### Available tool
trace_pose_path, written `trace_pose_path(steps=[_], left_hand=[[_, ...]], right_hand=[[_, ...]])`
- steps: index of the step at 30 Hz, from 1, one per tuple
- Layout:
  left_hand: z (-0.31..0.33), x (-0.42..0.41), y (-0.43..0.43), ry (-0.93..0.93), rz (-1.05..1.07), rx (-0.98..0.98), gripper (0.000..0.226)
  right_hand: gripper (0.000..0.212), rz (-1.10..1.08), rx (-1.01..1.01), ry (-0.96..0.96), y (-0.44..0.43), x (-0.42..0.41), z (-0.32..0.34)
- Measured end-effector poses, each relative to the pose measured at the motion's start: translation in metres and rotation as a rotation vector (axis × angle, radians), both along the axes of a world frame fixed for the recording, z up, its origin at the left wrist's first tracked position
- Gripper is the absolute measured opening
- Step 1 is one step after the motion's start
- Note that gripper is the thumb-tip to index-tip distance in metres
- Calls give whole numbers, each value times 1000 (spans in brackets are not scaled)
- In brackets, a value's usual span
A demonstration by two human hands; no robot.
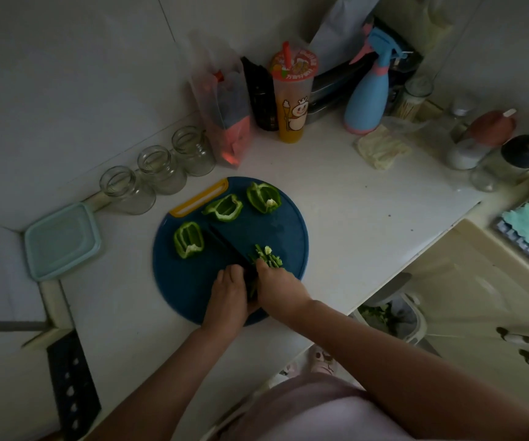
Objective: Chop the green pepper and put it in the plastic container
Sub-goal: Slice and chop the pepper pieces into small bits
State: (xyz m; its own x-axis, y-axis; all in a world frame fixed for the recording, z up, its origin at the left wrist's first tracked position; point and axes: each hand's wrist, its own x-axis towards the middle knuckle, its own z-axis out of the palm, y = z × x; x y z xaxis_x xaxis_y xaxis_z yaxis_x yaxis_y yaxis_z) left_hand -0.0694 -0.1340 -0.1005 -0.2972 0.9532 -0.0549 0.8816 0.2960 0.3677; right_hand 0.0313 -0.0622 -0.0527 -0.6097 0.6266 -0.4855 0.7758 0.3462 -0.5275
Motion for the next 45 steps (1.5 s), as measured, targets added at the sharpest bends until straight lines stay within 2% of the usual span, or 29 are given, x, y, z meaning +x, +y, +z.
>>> trace_pose_path(steps=[4, 8, 11, 18, 45], left_hand=[[0, -2, -1, -103, 34, 66, 48], [-2, -9, 3, -186, 76, 167, 50], [-4, -7, 6, -134, 77, 171, 50], [-7, 0, 3, 28, 103, 146, 50], [-16, -5, 0, 81, 65, 154, 39]], right_hand=[[20, -17, 30, 26, 0, 15, -5], [24, -75, 52, 26, 9, 34, -6], [22, -112, 63, 45, 13, 42, -5], [21, -39, 95, 50, -1, 45, -1], [13, 127, 146, -21, -9, 42, -9]])
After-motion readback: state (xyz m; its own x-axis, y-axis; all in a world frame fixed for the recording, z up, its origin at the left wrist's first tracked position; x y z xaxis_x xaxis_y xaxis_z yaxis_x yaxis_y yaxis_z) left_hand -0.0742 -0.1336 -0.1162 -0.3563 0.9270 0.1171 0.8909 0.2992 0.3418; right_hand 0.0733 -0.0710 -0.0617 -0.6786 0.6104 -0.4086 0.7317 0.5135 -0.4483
